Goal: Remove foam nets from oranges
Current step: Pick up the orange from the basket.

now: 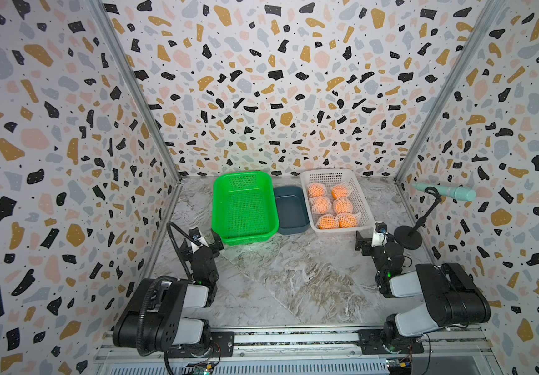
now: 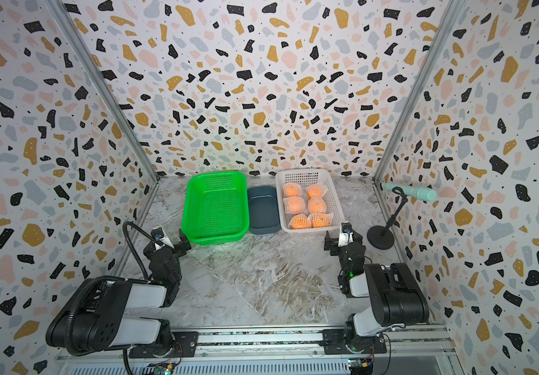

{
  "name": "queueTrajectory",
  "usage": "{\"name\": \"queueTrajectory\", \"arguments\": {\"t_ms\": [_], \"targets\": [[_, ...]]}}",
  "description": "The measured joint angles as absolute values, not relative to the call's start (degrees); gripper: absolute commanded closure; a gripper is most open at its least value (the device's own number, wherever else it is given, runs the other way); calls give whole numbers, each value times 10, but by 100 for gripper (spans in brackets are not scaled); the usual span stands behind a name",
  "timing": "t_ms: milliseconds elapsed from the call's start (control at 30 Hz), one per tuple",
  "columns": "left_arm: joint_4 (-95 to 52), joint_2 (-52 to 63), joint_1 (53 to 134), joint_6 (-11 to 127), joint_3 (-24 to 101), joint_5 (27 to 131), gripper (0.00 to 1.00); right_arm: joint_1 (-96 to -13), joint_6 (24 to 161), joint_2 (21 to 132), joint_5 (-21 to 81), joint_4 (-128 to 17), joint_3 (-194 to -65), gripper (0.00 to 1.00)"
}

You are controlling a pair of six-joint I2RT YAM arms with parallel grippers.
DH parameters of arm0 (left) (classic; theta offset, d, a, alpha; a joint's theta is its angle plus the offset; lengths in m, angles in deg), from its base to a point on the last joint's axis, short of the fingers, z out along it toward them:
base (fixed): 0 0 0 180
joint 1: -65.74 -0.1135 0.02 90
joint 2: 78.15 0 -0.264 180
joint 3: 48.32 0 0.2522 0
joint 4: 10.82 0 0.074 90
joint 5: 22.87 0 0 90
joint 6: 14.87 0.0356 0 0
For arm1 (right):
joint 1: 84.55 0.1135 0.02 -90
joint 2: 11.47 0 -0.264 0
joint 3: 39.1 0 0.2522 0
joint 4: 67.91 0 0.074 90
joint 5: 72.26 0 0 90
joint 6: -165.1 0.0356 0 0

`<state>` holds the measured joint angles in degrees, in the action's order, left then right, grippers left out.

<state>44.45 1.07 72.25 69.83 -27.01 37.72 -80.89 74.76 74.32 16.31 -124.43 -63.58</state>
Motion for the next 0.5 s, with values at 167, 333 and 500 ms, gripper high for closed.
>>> {"name": "queueTrajectory", "arguments": {"t_ms": [167, 333, 500], "targets": [[377, -9, 722, 698, -241, 368, 1, -804, 748, 703, 141, -1222, -630, 1], [351, -100, 723, 689, -250, 341, 1, -798, 750, 618, 109, -1197, -627, 1], [325, -221, 723, 676, -277, 302, 0, -780, 753, 513, 89, -1149, -627, 1]]}}
